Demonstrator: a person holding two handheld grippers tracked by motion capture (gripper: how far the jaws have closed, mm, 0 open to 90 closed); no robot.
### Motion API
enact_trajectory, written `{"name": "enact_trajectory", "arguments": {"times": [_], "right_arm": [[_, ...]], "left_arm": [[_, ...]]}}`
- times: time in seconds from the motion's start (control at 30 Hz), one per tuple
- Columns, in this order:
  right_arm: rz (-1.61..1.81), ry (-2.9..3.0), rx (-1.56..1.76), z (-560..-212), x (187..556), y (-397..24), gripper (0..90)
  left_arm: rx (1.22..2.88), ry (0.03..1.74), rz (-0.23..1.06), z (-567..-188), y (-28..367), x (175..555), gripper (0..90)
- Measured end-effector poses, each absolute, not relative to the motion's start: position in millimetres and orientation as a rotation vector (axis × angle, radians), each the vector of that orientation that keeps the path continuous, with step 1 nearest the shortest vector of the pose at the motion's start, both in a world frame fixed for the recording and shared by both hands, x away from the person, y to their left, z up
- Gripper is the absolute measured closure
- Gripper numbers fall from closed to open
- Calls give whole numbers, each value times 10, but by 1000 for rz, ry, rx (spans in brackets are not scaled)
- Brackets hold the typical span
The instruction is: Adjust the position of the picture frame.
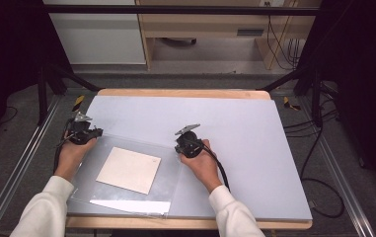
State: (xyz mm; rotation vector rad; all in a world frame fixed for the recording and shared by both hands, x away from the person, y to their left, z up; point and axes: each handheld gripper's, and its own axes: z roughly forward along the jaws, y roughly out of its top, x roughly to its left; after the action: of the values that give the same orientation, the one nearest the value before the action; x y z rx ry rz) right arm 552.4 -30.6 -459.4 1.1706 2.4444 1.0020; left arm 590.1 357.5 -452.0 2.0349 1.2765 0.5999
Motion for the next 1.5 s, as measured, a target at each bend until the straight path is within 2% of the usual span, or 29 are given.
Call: {"name": "enact_trajectory", "arguments": {"times": [0.6,1.03,1.5], "right_arm": [[1019,2451,1125,-4206,5471,-474,835],[998,2405,1150,-3919,5457,-912,836],[967,2369,1193,-3772,5594,-1383,840]], "left_arm": [[2052,1203,595,-4054,3474,5646,846],[2068,1152,585,-3843,3073,5619,847],[2094,1117,548,-3733,2556,5698,846]]}}
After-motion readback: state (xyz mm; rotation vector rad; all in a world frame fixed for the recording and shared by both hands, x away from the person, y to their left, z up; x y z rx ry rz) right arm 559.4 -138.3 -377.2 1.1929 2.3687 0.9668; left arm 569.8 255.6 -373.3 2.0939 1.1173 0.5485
